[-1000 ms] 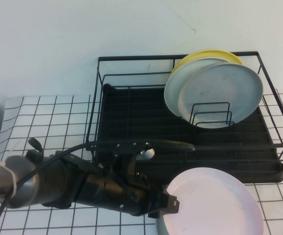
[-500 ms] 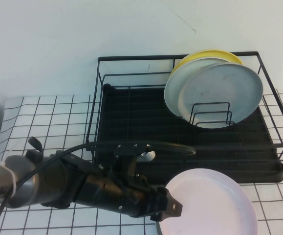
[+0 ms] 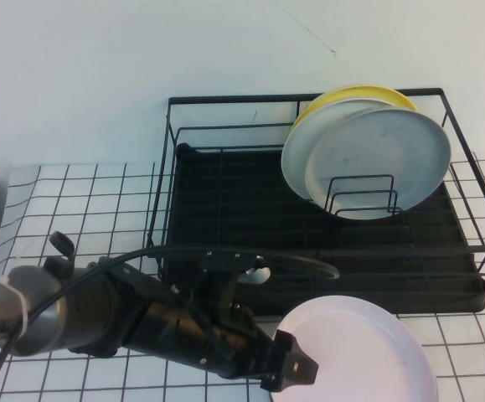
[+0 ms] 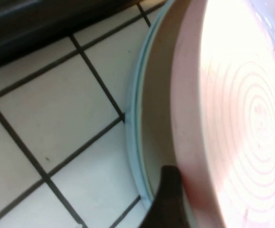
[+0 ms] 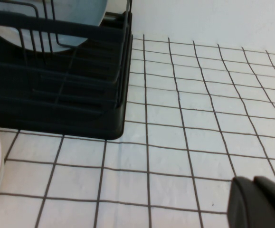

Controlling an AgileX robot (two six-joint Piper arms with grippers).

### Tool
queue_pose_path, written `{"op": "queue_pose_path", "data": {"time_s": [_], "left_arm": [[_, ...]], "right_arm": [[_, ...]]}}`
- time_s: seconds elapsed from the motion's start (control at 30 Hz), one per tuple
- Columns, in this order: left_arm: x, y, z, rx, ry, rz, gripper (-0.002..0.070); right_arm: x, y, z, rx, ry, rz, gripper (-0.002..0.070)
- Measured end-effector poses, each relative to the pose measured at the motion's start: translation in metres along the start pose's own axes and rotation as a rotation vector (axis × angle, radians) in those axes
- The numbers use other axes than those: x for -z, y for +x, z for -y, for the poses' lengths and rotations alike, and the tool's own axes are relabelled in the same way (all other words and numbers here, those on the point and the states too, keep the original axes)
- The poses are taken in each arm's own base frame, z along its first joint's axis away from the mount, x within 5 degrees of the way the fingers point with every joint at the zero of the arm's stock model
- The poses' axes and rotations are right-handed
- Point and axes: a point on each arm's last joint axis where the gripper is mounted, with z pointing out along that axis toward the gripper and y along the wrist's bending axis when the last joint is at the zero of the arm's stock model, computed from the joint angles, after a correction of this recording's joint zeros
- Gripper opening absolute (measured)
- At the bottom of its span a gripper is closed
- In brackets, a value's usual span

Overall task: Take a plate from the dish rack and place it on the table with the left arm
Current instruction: Place the plate from the table

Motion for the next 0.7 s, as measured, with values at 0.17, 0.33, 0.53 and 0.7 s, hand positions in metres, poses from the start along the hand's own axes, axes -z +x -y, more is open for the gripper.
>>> {"op": "queue_pose_path", "data": {"time_s": [0.17,0.33,0.53,0.7], "left_arm": [[0.0,0.003,0.0,-0.063,-0.002,-0.043,0.0572],[0.0,0.005,-0.001,-0.095,-0.018,-0.075,0.0582],[0.001,0.001,-0.001,-0.113,-0.037,-0.09,0.0583],[0.009,-0.011,0.005,-0.168,-0.057,-0.081,0.0547]], "right_arm": [[0.0,0.0,0.0,0.0,0.0,0.0,-0.0003],[0.0,0.0,0.0,0.0,0.0,0.0,-0.0003],[0.0,0.0,0.0,0.0,0.0,0.0,-0.0003],[0.0,0.0,0.0,0.0,0.0,0.0,-0.0003]]}}
